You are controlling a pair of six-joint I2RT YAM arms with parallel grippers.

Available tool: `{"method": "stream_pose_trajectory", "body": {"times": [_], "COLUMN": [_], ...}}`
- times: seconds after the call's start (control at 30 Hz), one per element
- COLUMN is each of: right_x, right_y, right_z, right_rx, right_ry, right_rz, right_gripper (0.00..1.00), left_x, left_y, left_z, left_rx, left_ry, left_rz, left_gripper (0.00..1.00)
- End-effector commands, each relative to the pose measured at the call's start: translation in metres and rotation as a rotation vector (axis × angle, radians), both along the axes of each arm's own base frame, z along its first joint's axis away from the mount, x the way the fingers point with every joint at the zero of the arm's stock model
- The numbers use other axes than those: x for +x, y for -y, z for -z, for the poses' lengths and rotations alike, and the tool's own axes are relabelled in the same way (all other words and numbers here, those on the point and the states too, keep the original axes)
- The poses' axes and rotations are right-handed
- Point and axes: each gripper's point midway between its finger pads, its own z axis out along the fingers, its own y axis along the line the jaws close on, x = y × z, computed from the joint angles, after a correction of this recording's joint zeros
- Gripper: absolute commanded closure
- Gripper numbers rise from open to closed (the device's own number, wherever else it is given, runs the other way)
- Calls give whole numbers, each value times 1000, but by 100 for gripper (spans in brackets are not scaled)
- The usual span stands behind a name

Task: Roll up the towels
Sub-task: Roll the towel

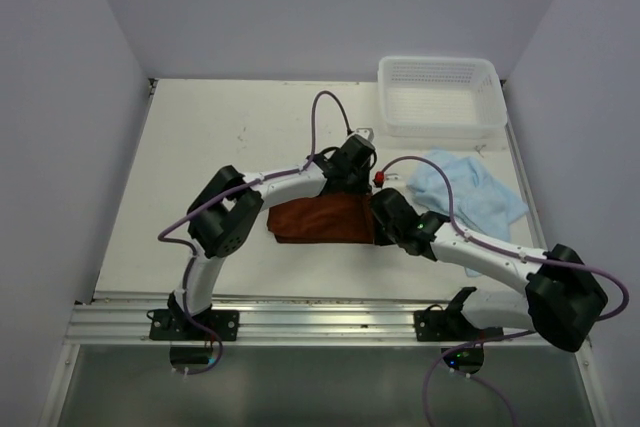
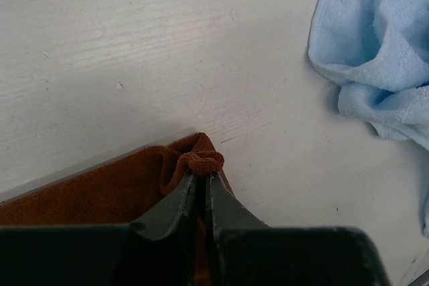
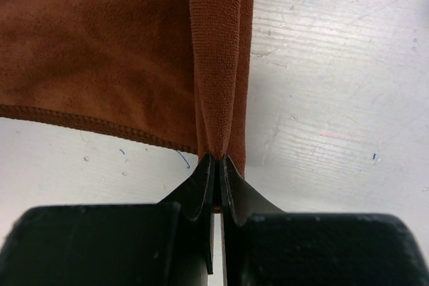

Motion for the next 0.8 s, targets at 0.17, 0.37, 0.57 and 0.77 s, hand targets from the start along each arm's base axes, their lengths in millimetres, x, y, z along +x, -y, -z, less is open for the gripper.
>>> {"method": "stream_pose_trajectory", "body": {"times": [0.17, 0.37, 0.57, 0.77], "right_x": [0, 2, 1, 5], "right_y": [-7, -4, -15, -14], "right_z": [7, 7, 13, 8], "right_rx": [-50, -82, -52, -33], "right_ry": [-16, -11, -31, -17], "right_rz": [-23, -12, -22, 35], "right_gripper": [100, 100, 100, 100], "left_x": [29, 31, 36, 39], "left_y": [-7, -7, -7, 4], "left_z": [-35, -33, -35, -45], "left_rx": [-78, -76, -84, -123], "left_ry": [124, 126, 141, 164], "left_rz": [-19, -12, -5, 24], "left_gripper": [91, 92, 92, 92]}}
